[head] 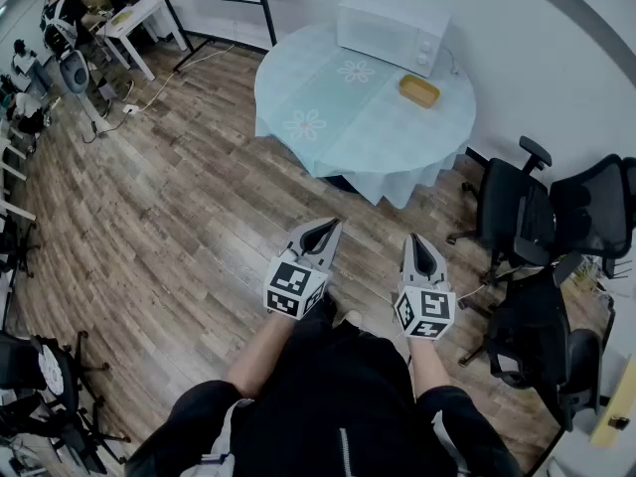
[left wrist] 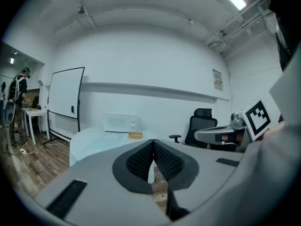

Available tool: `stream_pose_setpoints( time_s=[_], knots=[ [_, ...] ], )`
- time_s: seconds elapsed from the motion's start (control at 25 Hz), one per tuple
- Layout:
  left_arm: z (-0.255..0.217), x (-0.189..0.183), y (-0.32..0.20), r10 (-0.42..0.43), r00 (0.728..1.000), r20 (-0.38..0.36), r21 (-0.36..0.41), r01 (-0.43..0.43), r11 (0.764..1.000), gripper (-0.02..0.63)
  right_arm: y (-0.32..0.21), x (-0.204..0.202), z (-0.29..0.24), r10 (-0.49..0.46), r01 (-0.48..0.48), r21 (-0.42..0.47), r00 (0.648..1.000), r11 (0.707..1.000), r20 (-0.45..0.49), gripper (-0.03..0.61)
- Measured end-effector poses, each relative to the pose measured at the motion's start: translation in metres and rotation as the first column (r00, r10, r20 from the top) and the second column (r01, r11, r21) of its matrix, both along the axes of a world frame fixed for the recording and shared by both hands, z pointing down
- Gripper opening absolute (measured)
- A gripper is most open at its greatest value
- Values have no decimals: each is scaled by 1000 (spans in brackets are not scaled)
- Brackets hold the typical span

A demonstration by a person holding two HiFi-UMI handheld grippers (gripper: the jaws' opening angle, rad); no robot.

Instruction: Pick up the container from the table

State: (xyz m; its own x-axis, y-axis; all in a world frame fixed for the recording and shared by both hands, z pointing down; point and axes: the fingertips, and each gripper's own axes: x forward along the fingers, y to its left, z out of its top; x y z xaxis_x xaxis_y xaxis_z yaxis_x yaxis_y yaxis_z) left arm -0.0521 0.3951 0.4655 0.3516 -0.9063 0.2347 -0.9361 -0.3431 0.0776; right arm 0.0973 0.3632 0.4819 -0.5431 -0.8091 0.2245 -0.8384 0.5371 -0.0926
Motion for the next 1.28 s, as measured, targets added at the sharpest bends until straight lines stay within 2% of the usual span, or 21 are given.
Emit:
stream_pose_setpoints(
  time_s=[0.28, 0.6, 1.08, 1.28],
  knots=[
    [3, 3, 0, 5, 1000, 1, -7, -5, 1000, 15, 2, -1, 9, -11, 10, -42, 1000, 999, -19, 26],
    [3, 12, -4, 10, 1000, 0, -11, -10, 1000, 15, 5, -7, 17, -91, 90, -87, 996, 992, 2, 25],
    [2, 33, -10, 10, 1000, 9, -12, -10, 1000, 16, 3, 14, 23, -99, 100, -104, 995, 990, 18, 25],
    [5, 40, -31, 15, 1000, -2, -20, -15, 1000, 15, -12, 22, 19, -90, 91, -96, 996, 991, 19, 25]
  ],
)
